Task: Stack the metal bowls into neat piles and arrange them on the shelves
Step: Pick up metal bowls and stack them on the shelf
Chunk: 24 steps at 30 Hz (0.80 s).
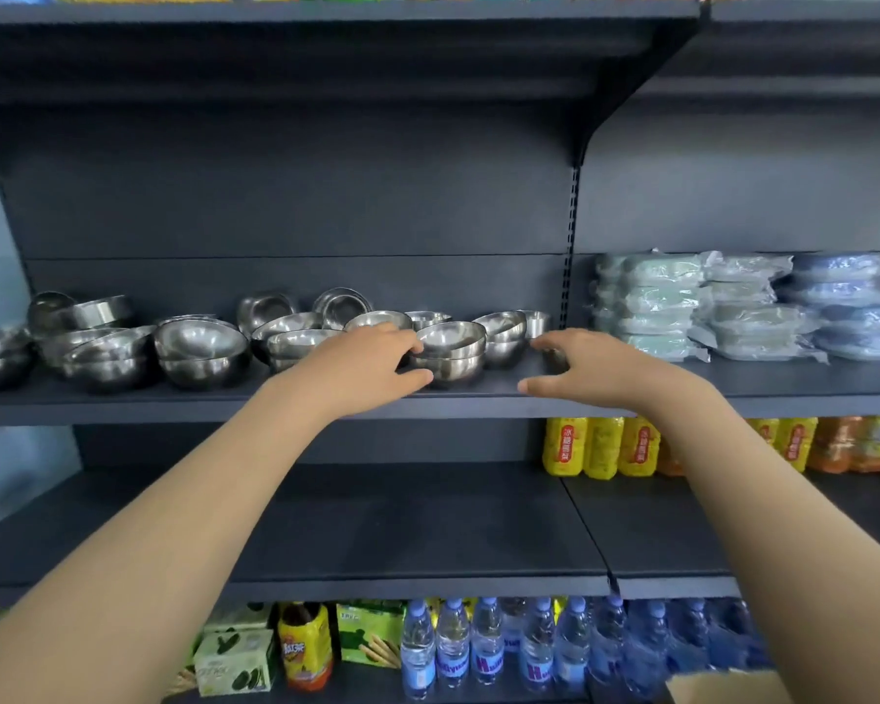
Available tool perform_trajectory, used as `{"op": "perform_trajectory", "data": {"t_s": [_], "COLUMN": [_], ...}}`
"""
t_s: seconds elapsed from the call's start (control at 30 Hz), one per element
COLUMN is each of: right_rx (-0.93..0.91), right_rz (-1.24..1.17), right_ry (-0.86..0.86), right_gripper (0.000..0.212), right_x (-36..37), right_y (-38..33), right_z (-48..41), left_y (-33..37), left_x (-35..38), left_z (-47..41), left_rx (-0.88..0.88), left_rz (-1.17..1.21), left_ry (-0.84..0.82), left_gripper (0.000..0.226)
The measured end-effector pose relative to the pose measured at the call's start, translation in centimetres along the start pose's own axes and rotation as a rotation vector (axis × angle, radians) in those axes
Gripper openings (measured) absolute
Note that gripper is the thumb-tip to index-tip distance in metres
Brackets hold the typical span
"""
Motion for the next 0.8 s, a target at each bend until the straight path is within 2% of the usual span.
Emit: {"op": "perform_trajectory", "data": {"t_s": [0.17, 0.4, 0.8], "right_rx": [0.040, 0.110, 0.055], "right_rz": [0.022, 0.039, 0.150], "right_ry": [0.030, 0.052, -0.012], "right_gripper": [0.064, 0.067, 0.057], "right_x": [1.0, 1.6, 3.3], "right_y": [3.6, 7.7, 11.0], "right_z": [-4.2, -12.2, -23.1], "left_y": [-0.5, -2.7, -7.9], "left_x": [2.4, 4.5, 3.6], "left_z": [-5.8, -15.4, -27.4], "left_rx": [0.073, 0.130, 0.222], "left_rz": [0.017, 0.044, -0.166], "left_ry": [0.024, 0.018, -0.029], "left_gripper": [0.045, 0.045, 0.045]}}
Point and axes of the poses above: each hand's wrist, its own z-axis away from the middle knuckle, its own x-axis out of the palm, y = z × x, the point moved 3 cm from there along -z, towards the middle knuckle, and after that the axes turned 12 degrees about z, right-handed, at the moved point
